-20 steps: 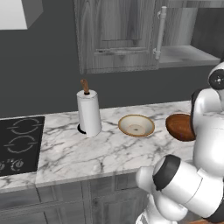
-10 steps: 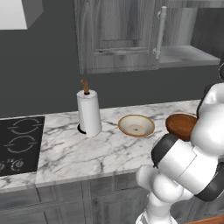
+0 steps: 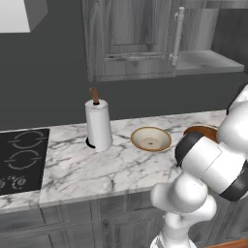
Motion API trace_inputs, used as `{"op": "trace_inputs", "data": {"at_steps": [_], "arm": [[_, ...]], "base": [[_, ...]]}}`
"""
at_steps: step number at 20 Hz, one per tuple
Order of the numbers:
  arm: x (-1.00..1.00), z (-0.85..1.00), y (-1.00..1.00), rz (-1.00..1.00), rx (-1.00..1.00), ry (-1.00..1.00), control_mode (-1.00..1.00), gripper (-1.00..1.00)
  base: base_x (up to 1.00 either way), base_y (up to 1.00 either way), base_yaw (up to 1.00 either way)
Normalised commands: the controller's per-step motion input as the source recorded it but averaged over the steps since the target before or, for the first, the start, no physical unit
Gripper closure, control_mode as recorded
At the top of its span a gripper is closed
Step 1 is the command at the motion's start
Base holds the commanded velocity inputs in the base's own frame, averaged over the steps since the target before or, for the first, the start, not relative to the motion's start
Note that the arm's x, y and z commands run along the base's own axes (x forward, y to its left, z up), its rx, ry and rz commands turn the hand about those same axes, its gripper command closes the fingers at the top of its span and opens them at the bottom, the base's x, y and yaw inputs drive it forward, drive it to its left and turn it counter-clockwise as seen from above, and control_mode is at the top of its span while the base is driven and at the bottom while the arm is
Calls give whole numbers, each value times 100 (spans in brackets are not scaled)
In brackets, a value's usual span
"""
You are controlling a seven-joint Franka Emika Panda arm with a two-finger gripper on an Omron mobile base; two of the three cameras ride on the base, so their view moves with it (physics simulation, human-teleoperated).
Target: Open the cabinet. Pick the bowls from the counter and place them in the cabinet. Then close the cabinet.
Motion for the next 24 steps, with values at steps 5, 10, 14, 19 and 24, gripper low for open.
{"op": "trace_inputs", "data": {"at_steps": [5, 10, 14, 19, 24], "arm": [[2, -1, -10, 0, 1, 0, -100, -100], [-13, 0, 40, 6, -11, 2, -100, -100], [-36, 14, 100, 13, -41, 6, -100, -100], [-50, 18, 99, 19, -47, 24, -100, -100], [-32, 25, 72, 27, -47, 56, -100, -100]], "base": [[0, 0, 0], [0, 0, 0], [0, 0, 0], [0, 0, 0], [0, 0, 0]]}}
